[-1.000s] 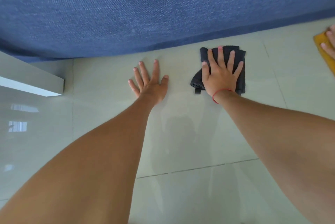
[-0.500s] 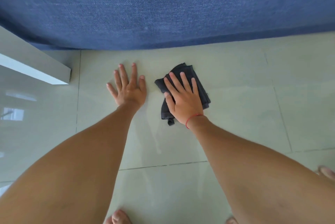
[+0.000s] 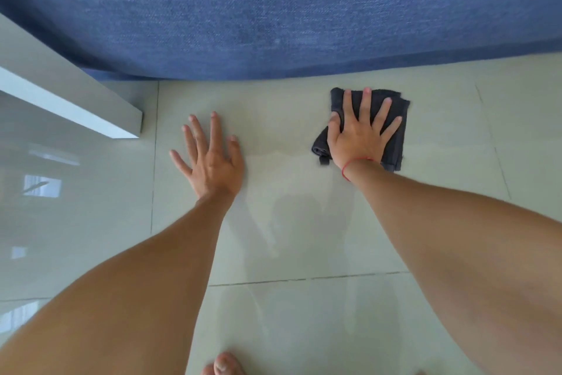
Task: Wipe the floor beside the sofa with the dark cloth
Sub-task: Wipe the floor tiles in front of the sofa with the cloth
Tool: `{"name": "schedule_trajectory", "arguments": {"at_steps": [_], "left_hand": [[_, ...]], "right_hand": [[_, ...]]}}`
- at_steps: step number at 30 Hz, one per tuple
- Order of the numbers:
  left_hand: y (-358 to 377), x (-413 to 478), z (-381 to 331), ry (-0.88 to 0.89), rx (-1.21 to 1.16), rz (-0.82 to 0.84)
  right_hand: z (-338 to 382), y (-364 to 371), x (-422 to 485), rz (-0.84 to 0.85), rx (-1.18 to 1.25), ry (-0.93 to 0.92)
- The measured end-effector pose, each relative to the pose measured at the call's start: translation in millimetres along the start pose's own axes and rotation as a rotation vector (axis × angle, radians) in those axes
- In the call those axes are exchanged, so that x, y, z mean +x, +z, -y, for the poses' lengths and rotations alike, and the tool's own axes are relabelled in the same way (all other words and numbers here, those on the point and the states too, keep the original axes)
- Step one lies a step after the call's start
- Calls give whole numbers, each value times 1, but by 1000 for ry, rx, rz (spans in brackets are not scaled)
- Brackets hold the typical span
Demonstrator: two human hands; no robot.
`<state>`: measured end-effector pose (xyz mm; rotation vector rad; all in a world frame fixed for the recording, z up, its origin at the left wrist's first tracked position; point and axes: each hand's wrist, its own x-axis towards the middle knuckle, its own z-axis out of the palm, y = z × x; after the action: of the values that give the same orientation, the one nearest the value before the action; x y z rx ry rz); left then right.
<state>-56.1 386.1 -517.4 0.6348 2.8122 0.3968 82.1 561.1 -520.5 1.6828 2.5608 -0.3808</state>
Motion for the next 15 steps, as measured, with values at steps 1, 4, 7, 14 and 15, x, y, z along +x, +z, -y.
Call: {"name": "schedule_trajectory", "arguments": {"at_steps": [1,4,7,14,15], "left_hand": [[1,-1,7,-22,35,48],[3,1,9,-63,68,123],[2,3,6,-72,77,143],[-7,4,5,-66,79,238],[-8,5,5,-67,78,252]], "right_hand": [[6,0,2,3,-6,-3],[26,2,2,18,-17,-27],[59,8,-6,50,-5,-138],[76,23,-47,78,-16,-439],[69,22,-52,82,-22,-494]]}}
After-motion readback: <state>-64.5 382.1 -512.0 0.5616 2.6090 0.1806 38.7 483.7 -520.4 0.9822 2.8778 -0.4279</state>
